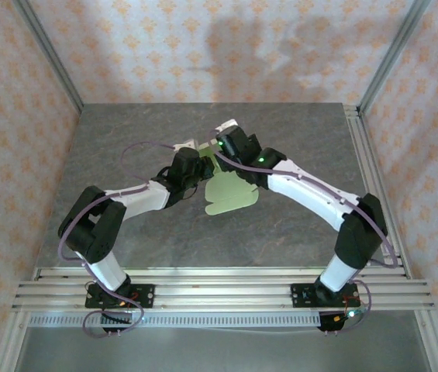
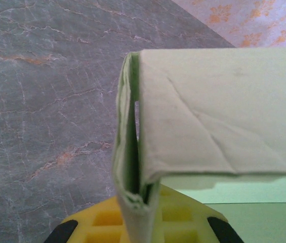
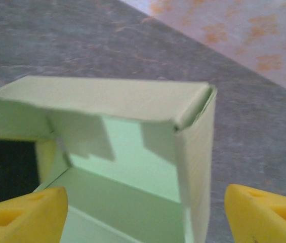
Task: Fold the paper box
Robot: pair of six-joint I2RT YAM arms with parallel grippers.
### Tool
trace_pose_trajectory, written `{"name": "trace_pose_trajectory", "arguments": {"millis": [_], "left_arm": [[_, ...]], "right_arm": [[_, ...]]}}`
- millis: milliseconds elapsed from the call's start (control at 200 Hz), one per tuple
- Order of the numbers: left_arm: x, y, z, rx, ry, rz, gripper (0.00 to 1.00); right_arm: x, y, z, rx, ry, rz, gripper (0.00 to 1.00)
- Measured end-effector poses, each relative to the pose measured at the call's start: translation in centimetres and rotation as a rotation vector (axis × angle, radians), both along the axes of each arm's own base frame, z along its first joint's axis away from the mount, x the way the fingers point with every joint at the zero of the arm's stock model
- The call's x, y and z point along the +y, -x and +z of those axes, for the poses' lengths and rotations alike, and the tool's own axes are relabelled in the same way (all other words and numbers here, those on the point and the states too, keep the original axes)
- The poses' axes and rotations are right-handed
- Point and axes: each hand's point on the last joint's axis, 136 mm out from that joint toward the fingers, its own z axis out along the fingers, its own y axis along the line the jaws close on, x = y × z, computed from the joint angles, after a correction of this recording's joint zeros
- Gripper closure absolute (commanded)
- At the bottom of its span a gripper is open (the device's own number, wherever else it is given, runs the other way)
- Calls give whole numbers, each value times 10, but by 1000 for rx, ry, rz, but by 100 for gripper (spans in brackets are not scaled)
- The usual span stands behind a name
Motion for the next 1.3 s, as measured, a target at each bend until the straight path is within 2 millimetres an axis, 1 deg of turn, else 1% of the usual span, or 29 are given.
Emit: {"name": "trace_pose_trajectory", "arguments": {"millis": [100, 355, 480, 576, 701, 756, 806, 876, 991, 1051, 1191, 1301], "left_arm": [[1, -1, 0, 2, -1, -6, 100], [-3, -1, 3, 8, -7, -58, 100], [-2, -1, 4, 29, -25, -68, 100], [9, -3, 3, 87, -52, -47, 100], [34, -7, 4, 185, -107, -18, 100], [47, -5, 4, 230, -146, -11, 100], [58, -1, 2, 273, -192, -13, 100], [73, 10, -5, 356, -264, -36, 100], [90, 28, -20, 498, -384, -102, 100], [95, 38, -27, 569, -441, -144, 100], [102, 59, -41, 717, -537, -252, 100], [105, 66, -52, 815, -591, -320, 100]], "right_arm": [[-8, 4, 2, 42, -82, 55, 7], [-44, -2, 29, 97, -307, 131, 7], [-54, -3, 28, 127, -358, 142, 8], [-54, -1, 21, 152, -372, 145, 8], [-53, 6, 12, 182, -384, 151, 8], [-54, 10, 10, 190, -388, 152, 8], [-54, 12, 10, 193, -393, 152, 8], [-55, 16, 12, 189, -401, 151, 8], [-56, 21, 15, 182, -425, 154, 8], [-54, 22, 13, 183, -439, 156, 9], [-52, 23, 0, 210, -459, 152, 10], [-48, 21, -8, 234, -471, 148, 11]]}}
